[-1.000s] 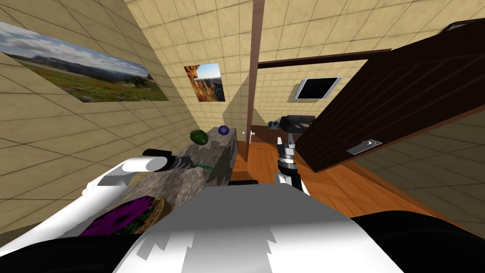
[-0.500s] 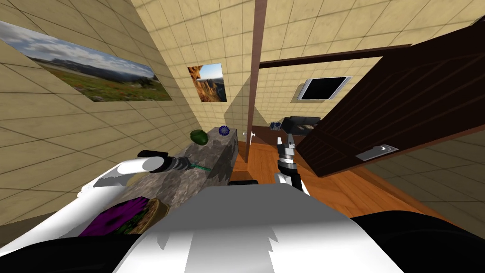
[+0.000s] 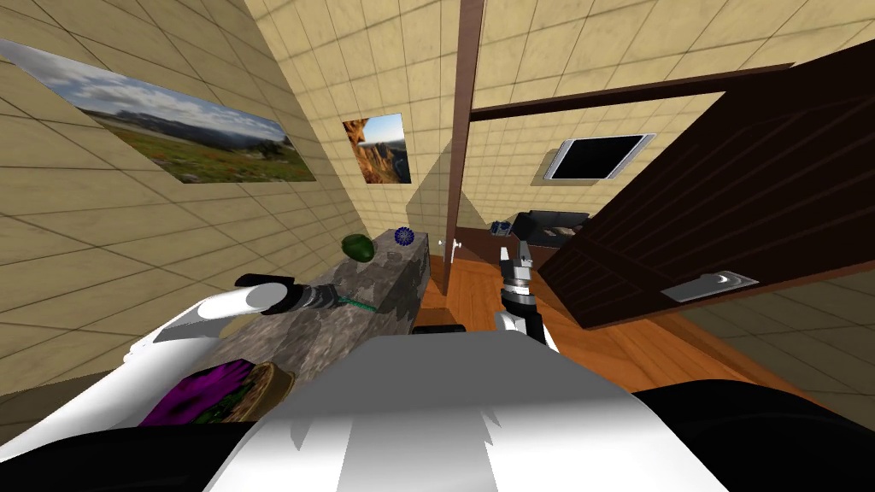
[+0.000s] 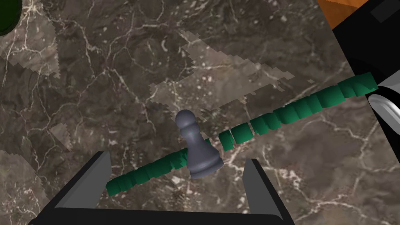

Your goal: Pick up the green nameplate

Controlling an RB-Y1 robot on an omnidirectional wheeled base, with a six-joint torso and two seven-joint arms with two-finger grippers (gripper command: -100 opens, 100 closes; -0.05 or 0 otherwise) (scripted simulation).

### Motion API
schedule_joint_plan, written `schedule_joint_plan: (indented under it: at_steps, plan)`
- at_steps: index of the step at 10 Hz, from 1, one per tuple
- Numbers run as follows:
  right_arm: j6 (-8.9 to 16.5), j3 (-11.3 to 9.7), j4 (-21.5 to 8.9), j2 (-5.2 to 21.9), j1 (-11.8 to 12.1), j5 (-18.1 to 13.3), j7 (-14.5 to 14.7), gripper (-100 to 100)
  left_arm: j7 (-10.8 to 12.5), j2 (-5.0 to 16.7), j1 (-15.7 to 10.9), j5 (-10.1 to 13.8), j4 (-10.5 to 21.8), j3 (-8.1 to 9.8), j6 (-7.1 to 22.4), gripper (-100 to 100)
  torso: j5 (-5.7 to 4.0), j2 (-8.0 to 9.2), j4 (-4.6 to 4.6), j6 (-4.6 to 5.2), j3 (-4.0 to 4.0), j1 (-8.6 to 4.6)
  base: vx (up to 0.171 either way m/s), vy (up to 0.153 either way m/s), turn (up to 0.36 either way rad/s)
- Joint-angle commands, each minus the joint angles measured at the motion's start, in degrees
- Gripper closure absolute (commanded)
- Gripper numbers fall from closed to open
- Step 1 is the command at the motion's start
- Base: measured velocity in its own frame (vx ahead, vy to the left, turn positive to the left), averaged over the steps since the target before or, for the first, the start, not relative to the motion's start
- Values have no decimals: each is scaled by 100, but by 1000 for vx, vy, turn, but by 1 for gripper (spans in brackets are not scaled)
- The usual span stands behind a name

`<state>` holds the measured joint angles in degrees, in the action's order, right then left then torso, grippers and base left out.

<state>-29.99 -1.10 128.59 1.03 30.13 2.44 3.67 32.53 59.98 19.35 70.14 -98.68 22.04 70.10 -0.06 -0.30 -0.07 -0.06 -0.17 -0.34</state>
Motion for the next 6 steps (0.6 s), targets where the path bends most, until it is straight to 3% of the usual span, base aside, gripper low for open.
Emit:
schedule_joint_plan:
  at_steps: [1,2,3,6]
  plan:
    - [0,0,0,0,0,0,0,0,-286,-20,-6,61,115,33,-2,-100,0,0,0,0,0,0,51,-81,76]
    - [0,0,0,0,-1,0,0,0,-374,-20,-6,61,115,33,-2,-100,-1,4,0,3,2,-3,16,-42,-7]
    - [0,0,0,0,-1,0,0,0,-579,-50,-13,202,356,119,2,-100,1,13,2,5,6,8,48,-49,112]
    - [0,0,0,0,0,0,0,0,-1098,-79,-20,344,598,205,5,-100,0,3,0,1,2,2,54,-66,84]
